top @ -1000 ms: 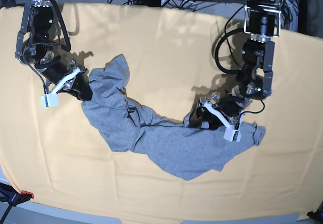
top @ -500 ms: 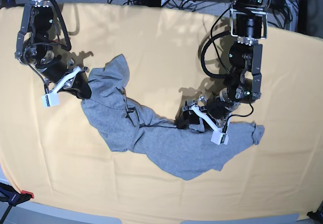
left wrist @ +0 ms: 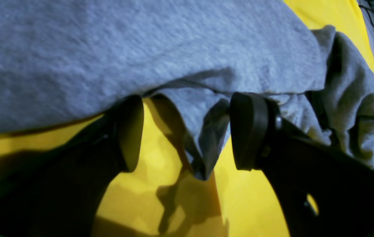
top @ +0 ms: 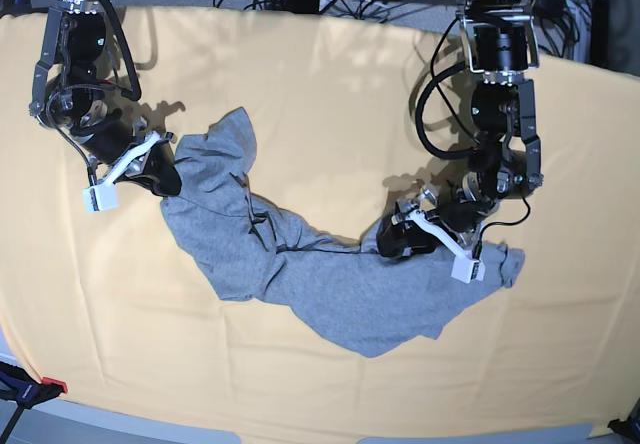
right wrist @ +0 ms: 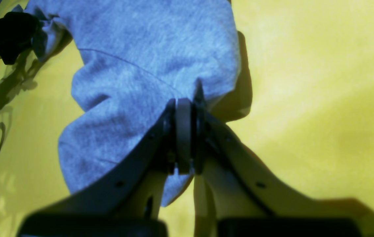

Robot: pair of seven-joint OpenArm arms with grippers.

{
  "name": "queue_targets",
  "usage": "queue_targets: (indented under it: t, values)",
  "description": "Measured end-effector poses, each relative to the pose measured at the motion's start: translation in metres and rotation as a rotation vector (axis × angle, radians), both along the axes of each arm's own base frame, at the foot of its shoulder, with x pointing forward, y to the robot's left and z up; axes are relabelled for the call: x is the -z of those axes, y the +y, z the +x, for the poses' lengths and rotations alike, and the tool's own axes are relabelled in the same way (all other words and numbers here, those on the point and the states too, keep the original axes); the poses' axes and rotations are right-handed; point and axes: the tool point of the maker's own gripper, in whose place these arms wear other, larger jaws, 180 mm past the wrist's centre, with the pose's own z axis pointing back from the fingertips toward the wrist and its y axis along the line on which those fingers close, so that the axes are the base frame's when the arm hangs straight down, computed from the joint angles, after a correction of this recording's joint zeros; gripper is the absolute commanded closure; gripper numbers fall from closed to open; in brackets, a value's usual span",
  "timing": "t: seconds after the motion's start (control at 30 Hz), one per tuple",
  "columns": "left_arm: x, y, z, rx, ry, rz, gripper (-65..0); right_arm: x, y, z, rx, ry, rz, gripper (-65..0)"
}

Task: Layout the t-shirt on the table in an organized manner, then fold the t-shirt properly
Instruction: 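Grasp the t-shirt edges with both grippers, then lift the t-shirt and pull both grippers apart to stretch it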

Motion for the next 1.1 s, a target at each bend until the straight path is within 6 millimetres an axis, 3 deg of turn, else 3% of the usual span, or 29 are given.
queue_targets:
  t: [0.1,0.13,0.27,0.37,0.5,0.7,0.87,0.97,1.1]
  values:
    - [0.003,-0.001,-0.001,-0.003,0.011,0.014,-23.8,0.0,0.0,0.0,0.0,0.0,0.0,0.0]
    - [0.005,-0.003,-0.002,0.005,0.015,0.015,-22.4,0.0,0.0,0.0,0.0,0.0,0.0,0.0]
    - [0.007,-0.017,-0.005,0.042,0.013,0.017,-25.9,0.0,0.0,0.0,0.0,0.0,0.0,0.0]
    - [0.008,-0.029,-0.008,0.076,0.011,0.021,-22.7,0.0,0.0,0.0,0.0,0.0,0.0,0.0]
    - [0.012,-0.032,-0.01,0.089,0.023,0.035,0.0,0.0,0.0,0.0,0.0,0.0,0.0,0.0]
    - [0.013,-0.031,-0.011,0.093,0.024,0.045,0.0,0.0,0.0,0.0,0.0,0.0,-0.001,0.0]
    - [0.002,-0.039,-0.028,0.334,0.034,0.084,0.0,-0.014,-0.01,0.002,-0.017,-0.033,-0.009,0.0]
    - [-0.013,-0.025,-0.03,0.416,-0.012,0.172,0.0,-0.032,-0.029,0.005,-0.006,-0.078,-0.058,0.0]
    - [-0.051,0.01,-0.023,0.461,-0.135,0.314,0.0,-0.039,-0.061,0.005,0.033,-0.055,-0.141,0.0]
